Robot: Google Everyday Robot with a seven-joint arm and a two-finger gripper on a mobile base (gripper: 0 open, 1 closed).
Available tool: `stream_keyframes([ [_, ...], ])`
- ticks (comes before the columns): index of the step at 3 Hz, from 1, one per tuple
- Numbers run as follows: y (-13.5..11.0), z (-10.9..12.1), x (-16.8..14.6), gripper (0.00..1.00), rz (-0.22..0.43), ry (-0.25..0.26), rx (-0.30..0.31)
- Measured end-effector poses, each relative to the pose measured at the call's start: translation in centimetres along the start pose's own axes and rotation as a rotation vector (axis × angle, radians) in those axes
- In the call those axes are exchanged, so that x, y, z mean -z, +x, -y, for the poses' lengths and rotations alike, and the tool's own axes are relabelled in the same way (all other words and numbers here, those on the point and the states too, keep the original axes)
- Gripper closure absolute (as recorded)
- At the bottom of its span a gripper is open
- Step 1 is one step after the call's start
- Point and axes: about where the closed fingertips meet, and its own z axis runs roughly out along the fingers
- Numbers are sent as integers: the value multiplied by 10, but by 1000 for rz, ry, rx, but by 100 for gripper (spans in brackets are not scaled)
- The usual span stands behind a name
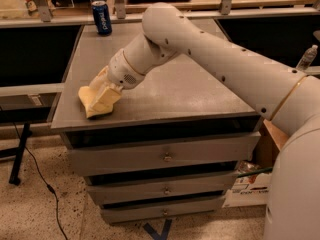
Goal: Pick sponge
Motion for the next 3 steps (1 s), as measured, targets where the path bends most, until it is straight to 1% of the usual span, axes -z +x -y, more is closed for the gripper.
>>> stream_keyframes([
  [1,-3,1,4,100,1,11,12],
  [3,-37,11,30,100,22,26,74],
])
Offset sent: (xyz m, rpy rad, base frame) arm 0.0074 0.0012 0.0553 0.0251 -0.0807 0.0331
